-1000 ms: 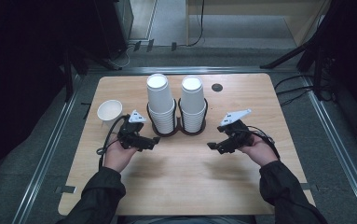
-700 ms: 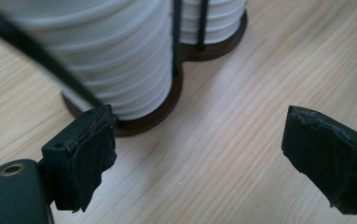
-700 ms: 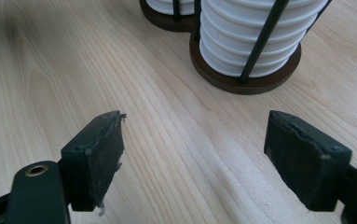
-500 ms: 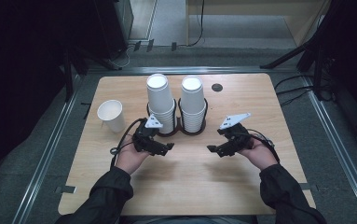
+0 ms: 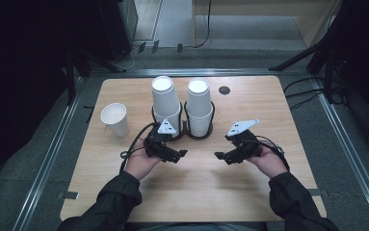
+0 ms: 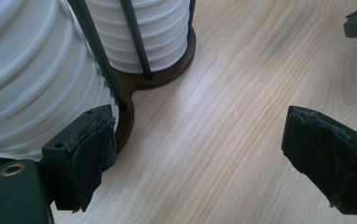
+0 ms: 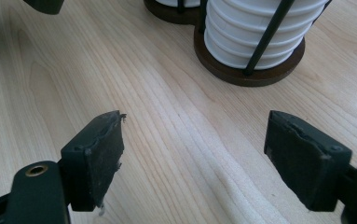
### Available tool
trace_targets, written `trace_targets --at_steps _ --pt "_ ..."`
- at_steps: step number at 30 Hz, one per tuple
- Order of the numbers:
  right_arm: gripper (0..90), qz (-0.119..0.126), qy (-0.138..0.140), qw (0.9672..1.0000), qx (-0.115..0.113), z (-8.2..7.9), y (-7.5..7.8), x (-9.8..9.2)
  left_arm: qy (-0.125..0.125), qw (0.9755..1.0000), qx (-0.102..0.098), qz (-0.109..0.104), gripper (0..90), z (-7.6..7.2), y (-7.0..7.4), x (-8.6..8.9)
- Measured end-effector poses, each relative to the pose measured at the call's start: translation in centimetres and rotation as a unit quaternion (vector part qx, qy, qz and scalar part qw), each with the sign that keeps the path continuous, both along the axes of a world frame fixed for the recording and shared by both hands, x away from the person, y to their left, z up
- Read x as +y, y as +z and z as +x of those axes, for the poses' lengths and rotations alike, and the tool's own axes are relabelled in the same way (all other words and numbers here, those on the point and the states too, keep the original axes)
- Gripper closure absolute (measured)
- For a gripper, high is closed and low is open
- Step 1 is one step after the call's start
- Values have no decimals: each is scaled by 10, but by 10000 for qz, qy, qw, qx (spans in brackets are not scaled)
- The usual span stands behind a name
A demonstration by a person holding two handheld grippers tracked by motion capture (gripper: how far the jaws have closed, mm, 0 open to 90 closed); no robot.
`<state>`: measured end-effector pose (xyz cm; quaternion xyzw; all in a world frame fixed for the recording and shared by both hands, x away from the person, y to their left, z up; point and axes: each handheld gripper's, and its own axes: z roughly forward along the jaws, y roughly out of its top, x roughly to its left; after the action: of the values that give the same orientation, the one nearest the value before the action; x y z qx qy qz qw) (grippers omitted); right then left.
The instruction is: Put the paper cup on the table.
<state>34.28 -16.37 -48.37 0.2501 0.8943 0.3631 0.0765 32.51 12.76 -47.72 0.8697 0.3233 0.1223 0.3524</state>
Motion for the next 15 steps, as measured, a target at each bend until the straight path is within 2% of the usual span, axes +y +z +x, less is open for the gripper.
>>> trace_targets --at_steps 15 --pt "199 2 22 10000 -23 0 0 -1 14 10000 5 -9 99 0 1 2"
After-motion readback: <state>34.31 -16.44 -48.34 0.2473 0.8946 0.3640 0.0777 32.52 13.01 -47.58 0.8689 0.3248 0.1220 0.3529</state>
